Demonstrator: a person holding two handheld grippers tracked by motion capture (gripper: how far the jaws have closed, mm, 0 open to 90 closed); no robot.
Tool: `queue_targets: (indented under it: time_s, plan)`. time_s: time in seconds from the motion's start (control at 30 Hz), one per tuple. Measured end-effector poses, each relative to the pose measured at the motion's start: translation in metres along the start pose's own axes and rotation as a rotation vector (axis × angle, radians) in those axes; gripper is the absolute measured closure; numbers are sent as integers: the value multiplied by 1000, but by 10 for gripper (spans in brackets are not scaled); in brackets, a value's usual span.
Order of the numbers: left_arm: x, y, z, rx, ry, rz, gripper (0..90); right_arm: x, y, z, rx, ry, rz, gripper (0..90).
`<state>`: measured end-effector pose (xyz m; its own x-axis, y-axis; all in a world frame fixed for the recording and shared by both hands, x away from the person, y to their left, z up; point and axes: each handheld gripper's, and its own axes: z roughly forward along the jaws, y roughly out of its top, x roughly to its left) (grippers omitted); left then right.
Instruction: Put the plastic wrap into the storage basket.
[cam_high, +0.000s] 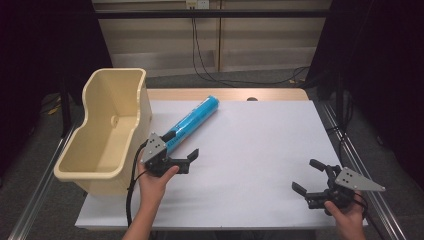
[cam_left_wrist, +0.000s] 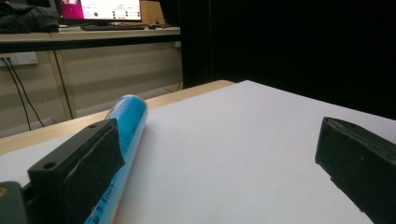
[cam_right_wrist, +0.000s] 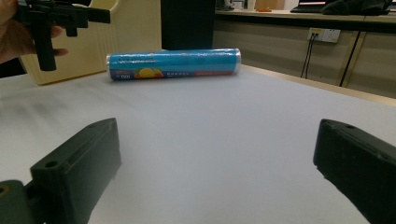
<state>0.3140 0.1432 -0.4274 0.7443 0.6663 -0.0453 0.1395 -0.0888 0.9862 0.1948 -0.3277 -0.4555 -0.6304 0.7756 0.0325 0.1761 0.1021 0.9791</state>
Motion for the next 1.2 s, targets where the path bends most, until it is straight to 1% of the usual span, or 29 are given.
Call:
queue_targets:
  time_s: [0.07, 0.17, 0.3, 0.37, 0.53, 0.57, 0.7, 0.73, 0.77, 0.83, 0.87, 0.93, 0.97, 1.03, 1.07, 1.1, 1.2]
  plan:
    - [1, 3, 4, 6, -1, -3, 4, 0, 0, 0, 1, 0, -1, 4]
    - [4, 7, 10, 15, 7, 6, 4, 0, 0, 0, 2, 0, -1, 4]
    - [8, 10, 15, 23, 12, -8, 4, 0, 1, 0, 2, 0, -5, 5]
    - [11, 12, 17, 33, 21, 0, 4, 0, 1, -1, 2, 0, -5, 5]
    - [14, 16, 24, 35, 25, -3, 4, 0, 0, 0, 5, 3, -5, 5]
    - [16, 17, 26, 31, 30, -10, 4, 1, 1, 0, 6, 3, -5, 5]
    - [21, 18, 31, 38, 37, -12, 1, 1, 1, -1, 4, 2, -8, 5]
    - [22, 18, 32, 36, 37, -15, 0, 1, 1, -1, 4, 2, -8, 5]
    - [23, 19, 33, 37, 41, -5, 0, 0, 1, -1, 4, 1, -10, 5]
    - [24, 20, 36, 38, 41, -11, 0, 0, 1, -1, 3, 0, -8, 5]
    - [26, 21, 37, 29, 40, -8, 0, 0, 1, -1, 4, 0, -6, 5]
    - [27, 22, 40, 26, 43, -12, 0, 0, 1, -1, 3, 0, -6, 5]
    - [28, 23, 41, 16, 38, -16, 0, 0, 1, -1, 3, 0, -8, 5]
    - [30, 23, 43, 9, 44, -31, 0, 0, 1, -1, 4, -1, -10, 5]
    - [30, 23, 44, 13, 48, -28, 0, 0, 1, -1, 5, 0, -10, 6]
    - [31, 25, 46, 8, 51, -18, 0, 0, 1, -2, 4, -1, -7, 6]
    - [32, 27, 48, 3, 58, -9, 0, 0, 1, -1, 4, 0, -7, 6]
